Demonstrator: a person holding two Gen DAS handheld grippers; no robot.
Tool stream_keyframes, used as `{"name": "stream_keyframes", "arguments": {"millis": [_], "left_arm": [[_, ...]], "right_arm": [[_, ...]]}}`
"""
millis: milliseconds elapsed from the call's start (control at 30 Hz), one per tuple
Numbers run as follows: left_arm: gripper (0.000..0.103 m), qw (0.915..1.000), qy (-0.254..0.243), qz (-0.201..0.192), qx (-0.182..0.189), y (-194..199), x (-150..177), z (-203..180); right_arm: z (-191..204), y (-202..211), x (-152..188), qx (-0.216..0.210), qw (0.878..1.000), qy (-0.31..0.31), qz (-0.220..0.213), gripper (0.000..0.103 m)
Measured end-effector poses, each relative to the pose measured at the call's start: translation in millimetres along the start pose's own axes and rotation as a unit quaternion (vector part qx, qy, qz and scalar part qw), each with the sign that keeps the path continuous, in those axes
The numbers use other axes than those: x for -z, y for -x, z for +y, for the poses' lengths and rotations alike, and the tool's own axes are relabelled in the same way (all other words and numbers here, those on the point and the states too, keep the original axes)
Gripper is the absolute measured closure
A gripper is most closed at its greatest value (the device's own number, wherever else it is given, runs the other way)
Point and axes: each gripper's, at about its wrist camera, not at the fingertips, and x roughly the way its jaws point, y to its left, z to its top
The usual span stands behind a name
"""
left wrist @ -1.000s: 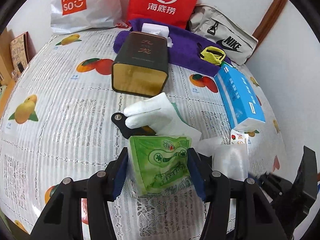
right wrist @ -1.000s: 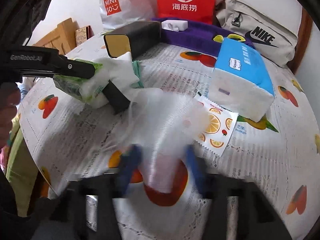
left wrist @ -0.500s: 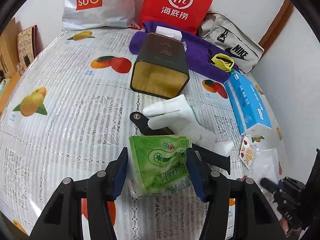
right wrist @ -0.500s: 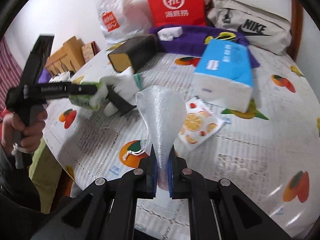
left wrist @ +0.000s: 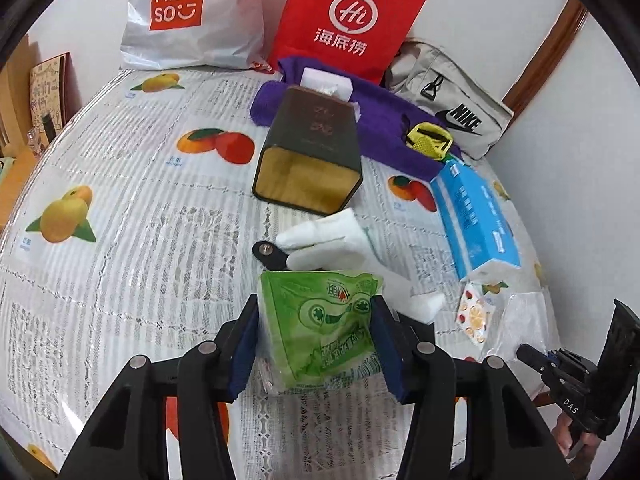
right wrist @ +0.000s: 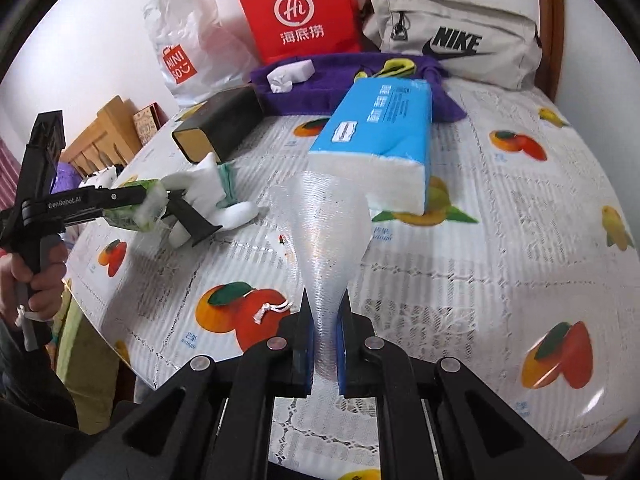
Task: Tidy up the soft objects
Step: 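Carry the green packet and mesh bag toward the purple towel with both tools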
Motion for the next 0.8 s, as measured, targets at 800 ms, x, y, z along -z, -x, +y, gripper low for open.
{"name": "stream_keyframes", "arguments": {"millis": [800], "left_arm": [[0.053, 0.9990, 0.001, -0.039, -0.021, 15, -64, -6]], "right_arm": [[-6, 21, -79, -0.040, 0.997, 0.004, -0.068, 0.095]]}}
